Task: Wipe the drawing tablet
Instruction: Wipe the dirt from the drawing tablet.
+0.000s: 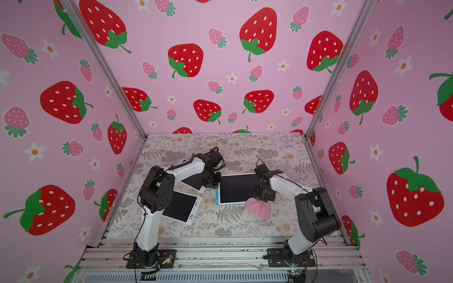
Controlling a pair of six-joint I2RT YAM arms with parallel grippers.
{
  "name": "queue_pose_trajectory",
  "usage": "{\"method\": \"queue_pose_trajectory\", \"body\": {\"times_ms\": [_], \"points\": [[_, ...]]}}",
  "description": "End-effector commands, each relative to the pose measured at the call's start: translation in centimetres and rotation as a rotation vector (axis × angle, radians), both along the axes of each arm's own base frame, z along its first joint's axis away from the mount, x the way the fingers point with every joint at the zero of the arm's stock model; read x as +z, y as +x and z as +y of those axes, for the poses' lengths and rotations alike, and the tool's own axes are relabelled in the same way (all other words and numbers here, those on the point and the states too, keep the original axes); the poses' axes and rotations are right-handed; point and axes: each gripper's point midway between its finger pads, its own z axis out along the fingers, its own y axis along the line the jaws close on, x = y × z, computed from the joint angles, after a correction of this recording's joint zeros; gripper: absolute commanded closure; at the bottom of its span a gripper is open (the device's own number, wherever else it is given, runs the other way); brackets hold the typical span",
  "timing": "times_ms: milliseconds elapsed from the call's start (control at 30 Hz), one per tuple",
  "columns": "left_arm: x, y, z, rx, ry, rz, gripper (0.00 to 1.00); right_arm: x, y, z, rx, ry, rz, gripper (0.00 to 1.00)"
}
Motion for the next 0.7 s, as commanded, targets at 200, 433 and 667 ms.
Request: {"method": "queue_pose_trajectory", "body": {"times_ms": [200,433,667], "points": [[-5.3,-2.3,4.9,0.019,0.223,0.119,0.83,-0.2,-0.5,-3.8,-0.101,0.028,0.039,1.0],[-5.2,-2.2,4.8,0.015,0.224,0.118,0.83,0.3,-0.3,0.4,-0.014,0.015,0.034,1.0],[-5.4,-2.4,4.4,0.016,0.195,0.123,0.83,-0.1,0.2,-2.7,-0.042,0.011,0.022,1.0]]}}
